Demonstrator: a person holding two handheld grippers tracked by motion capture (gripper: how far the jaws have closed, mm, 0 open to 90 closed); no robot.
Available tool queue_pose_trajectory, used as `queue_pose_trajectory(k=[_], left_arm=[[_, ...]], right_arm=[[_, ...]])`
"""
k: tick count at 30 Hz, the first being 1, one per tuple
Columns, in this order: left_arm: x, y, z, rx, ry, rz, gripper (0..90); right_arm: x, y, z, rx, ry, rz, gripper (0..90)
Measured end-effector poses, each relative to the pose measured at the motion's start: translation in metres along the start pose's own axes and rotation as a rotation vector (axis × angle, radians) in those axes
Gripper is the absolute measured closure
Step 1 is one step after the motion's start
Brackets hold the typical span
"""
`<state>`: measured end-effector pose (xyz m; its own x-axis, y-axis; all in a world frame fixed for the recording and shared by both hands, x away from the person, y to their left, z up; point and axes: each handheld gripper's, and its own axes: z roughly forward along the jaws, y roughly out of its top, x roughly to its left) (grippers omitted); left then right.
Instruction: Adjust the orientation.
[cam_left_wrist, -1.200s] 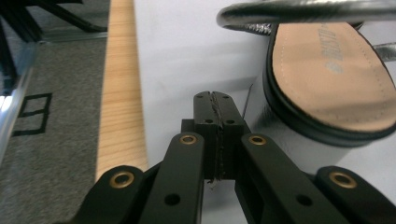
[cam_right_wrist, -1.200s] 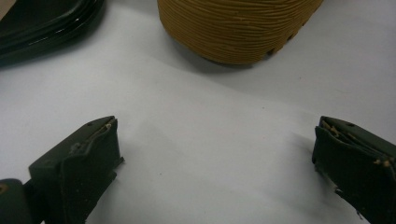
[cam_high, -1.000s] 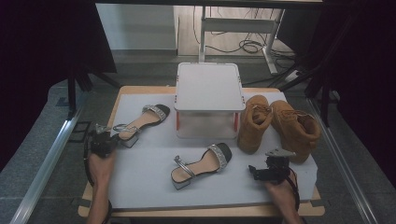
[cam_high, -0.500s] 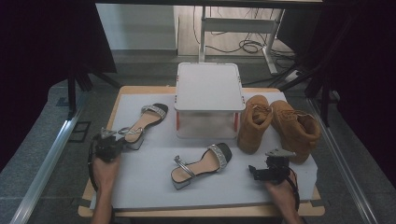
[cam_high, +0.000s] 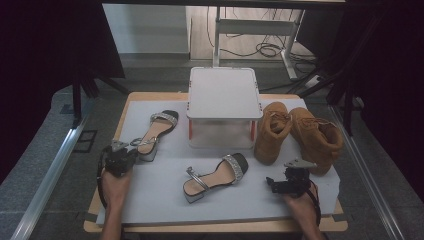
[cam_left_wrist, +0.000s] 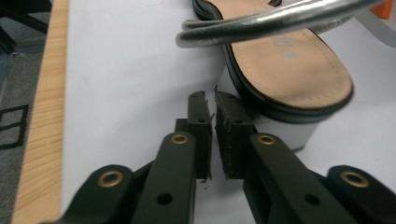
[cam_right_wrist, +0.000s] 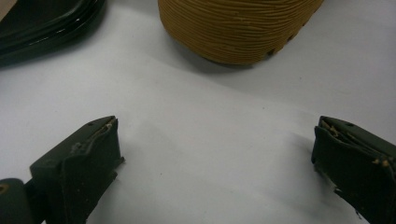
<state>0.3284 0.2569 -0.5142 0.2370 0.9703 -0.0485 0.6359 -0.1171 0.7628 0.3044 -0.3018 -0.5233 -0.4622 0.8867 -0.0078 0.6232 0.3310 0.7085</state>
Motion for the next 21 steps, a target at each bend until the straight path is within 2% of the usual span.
queue_pose_trajectory(k=[6, 9, 13, 16, 21], left_arm=[[0.0, -0.004, -0.015, -0.009, 0.002, -0.012, 66.9], [-0.004, -0.006, -0.021, -0.012, 0.001, -0.005, 53.8], [-0.009, -0.007, -0.026, -0.028, -0.025, -0.005, 41.5], [-0.014, -0.006, -0.026, -0.028, -0.04, -0.008, 29.5], [-0.02, -0.002, -0.018, -0.015, -0.055, 0.01, 21.1]], right_arm=[[0.0, 0.0, 0.0, 0.0, 0.0, -0.001, 1.1], [0.0, 0.0, 0.0, 0.0, 0.0, -0.002, 1.2], [0.0, 0.0, 0.0, -0.001, 0.0, -0.002, 1.2], [0.0, 0.0, 0.0, -0.001, 0.0, -0.002, 1.3], [0.0, 0.0, 0.0, -0.001, 0.0, -0.002, 1.3]])
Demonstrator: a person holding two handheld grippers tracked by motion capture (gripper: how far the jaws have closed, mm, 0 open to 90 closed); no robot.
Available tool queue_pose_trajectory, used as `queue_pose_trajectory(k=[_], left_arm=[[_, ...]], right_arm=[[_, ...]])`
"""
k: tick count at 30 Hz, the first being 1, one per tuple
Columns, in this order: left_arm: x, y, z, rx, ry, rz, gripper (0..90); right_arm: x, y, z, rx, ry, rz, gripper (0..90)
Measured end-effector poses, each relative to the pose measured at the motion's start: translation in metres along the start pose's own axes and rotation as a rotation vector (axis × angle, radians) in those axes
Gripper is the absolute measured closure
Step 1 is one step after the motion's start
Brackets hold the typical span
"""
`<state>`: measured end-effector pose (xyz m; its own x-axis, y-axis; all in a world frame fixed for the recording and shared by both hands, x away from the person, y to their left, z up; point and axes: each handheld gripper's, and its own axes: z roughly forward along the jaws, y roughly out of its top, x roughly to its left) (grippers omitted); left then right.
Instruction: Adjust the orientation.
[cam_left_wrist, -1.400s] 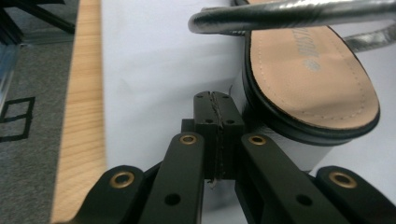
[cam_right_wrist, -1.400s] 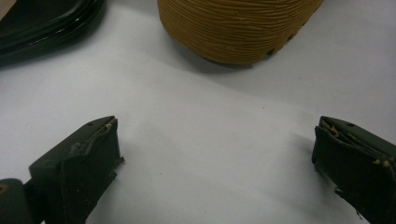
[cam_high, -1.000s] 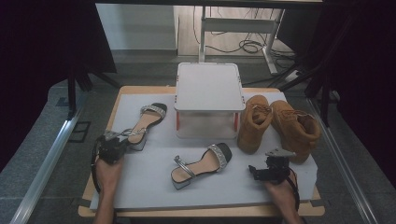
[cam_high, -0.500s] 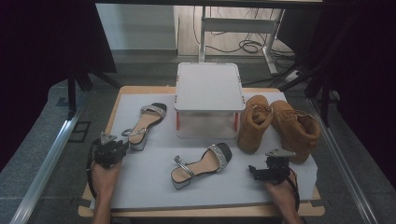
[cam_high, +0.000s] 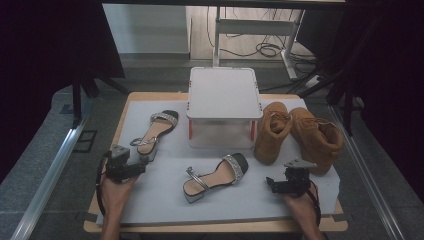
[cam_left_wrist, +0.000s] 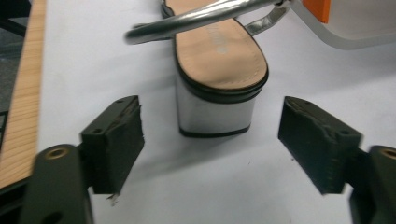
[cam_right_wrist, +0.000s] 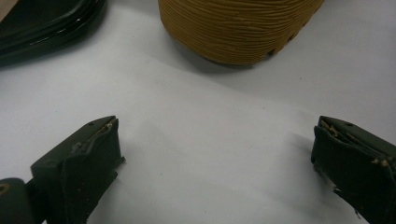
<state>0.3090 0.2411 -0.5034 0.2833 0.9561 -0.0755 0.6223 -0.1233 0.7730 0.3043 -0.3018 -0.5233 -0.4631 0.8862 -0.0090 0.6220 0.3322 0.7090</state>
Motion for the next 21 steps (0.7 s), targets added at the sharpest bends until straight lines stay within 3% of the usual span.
queue_pose_trajectory(k=[10, 21], left_arm=[[-0.007, 0.013, 0.026, 0.034, 0.029, -0.001, 16.0], [-0.009, 0.03, 0.054, 0.071, 0.052, -0.005, 20.1]], right_arm=[[0.0, 0.0, 0.0, 0.0, 0.0, 0.0, 1.4], [0.0, 0.0, 0.0, -0.001, 0.001, 0.0, 1.5]])
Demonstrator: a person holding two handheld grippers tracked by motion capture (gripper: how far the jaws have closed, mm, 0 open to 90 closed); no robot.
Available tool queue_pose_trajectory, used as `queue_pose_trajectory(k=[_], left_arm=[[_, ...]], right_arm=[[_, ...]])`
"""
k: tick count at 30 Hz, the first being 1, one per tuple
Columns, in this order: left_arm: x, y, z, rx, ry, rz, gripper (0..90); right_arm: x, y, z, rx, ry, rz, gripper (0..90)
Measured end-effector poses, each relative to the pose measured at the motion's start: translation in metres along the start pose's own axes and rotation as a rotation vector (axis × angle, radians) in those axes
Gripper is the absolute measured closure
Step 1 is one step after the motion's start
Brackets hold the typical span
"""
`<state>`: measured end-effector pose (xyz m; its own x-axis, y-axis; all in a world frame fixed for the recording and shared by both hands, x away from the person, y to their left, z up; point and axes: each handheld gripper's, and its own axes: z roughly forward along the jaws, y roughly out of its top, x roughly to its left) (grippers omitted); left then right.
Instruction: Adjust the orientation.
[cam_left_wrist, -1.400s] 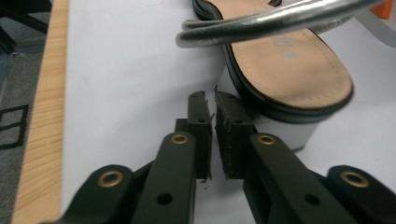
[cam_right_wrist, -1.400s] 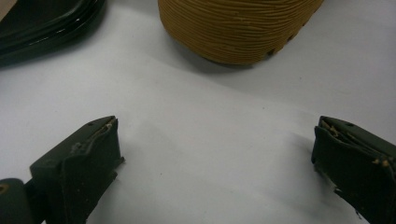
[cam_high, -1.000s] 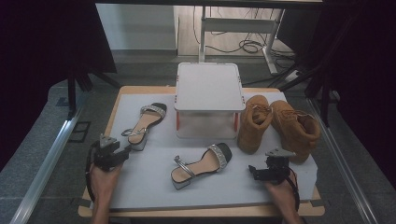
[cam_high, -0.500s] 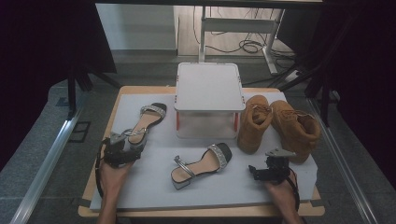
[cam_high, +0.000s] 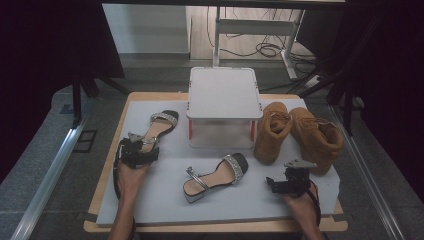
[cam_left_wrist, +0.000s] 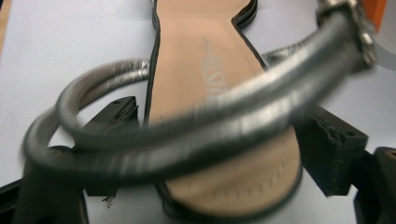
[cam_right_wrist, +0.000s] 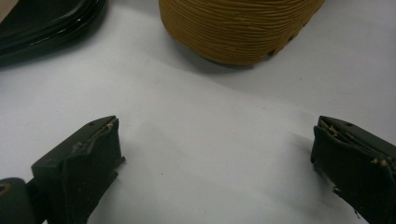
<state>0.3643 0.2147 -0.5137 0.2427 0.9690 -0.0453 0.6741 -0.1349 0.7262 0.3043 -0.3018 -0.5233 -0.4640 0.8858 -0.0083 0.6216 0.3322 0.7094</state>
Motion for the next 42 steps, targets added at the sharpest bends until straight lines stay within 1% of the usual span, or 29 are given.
queue_pose_trajectory(k=[7, 11, 17, 19, 21, 22, 23, 24, 29, 34, 36, 42], left_arm=[[-0.002, 0.009, 0.009, 0.03, 0.021, 0.003, 22.4], [-0.001, 0.013, 0.014, 0.046, 0.032, -0.004, 24.0], [0.0, 0.017, 0.018, 0.066, 0.036, -0.02, 26.6], [0.001, 0.019, 0.019, 0.075, 0.03, -0.032, 28.3], [0.001, 0.019, 0.019, 0.077, 0.029, -0.034, 28.7], [0.001, 0.019, 0.019, 0.081, 0.023, -0.036, 30.4], [0.001, 0.019, 0.019, 0.081, 0.012, -0.04, 35.8], [0.002, 0.02, 0.019, 0.085, 0.009, -0.041, 37.7], [0.002, 0.019, 0.018, 0.076, 0.006, -0.043, 38.5], [0.0, 0.018, 0.017, 0.065, 0.008, -0.026, 38.7], [-0.001, 0.015, 0.015, 0.06, -0.005, -0.023, 38.8], [-0.001, 0.011, 0.008, 0.057, -0.027, -0.017, 38.9]], right_arm=[[0.0, 0.0, 0.0, 0.0, 0.0, 0.0, 1.5], [0.0, 0.0, 0.0, 0.0, 0.0, 0.0, 1.5], [0.0, 0.0, 0.0, 0.0, 0.0, 0.0, 1.5], [0.0, 0.0, 0.0, 0.0, 0.0, 0.0, 1.5], [0.0, 0.0, 0.0, 0.0, 0.0, 0.0, 1.5], [0.0, 0.0, 0.0, 0.0, 0.001, 0.0, 1.5], [0.0, 0.0, 0.0, 0.0, 0.0, 0.0, 1.5], [0.0, 0.0, 0.0, 0.0, 0.0, 0.0, 1.5], [0.0, 0.0, 0.0, 0.0, 0.001, 0.0, 1.5], [0.0, 0.0, 0.0, 0.0, 0.001, 0.0, 1.5], [0.0, 0.0, 0.0, 0.0, 0.001, 0.0, 1.5], [0.0, 0.0, 0.0, 0.0, 0.001, 0.0, 1.6]])
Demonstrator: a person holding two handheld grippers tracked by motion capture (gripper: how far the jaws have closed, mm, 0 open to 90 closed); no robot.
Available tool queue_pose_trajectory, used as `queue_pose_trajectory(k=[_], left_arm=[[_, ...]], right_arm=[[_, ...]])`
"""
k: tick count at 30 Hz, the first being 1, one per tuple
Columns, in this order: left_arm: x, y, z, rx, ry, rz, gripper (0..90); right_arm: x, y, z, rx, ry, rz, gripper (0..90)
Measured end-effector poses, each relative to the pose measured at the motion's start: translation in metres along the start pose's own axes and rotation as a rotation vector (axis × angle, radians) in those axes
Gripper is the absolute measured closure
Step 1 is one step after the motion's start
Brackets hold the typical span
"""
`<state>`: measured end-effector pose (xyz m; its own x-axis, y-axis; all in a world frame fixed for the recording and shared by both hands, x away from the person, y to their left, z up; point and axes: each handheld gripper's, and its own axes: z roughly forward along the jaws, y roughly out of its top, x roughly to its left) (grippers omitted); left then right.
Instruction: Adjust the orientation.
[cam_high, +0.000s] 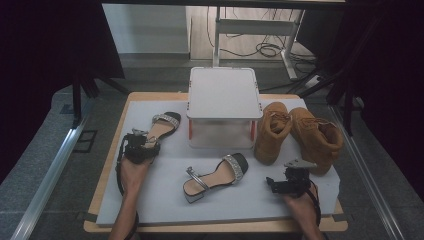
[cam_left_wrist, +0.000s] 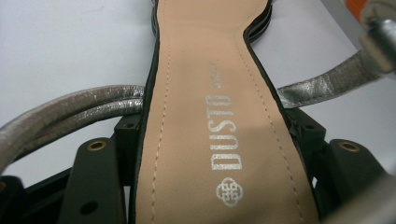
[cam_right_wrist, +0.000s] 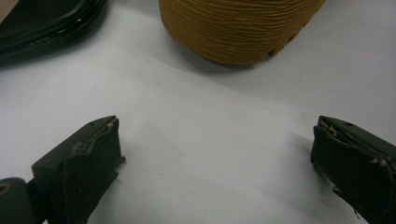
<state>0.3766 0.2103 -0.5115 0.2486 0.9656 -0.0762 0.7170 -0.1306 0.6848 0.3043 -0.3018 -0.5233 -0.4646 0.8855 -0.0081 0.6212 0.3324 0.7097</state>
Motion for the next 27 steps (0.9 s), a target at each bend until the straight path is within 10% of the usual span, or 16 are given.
queue_pose_trajectory(k=[27], left_arm=[[-0.019, -0.025, -0.078, -0.04, -0.12, 0.066, 38.9]], right_arm=[[0.0, 0.0, 0.0, -0.001, 0.0, -0.002, 1.8]])
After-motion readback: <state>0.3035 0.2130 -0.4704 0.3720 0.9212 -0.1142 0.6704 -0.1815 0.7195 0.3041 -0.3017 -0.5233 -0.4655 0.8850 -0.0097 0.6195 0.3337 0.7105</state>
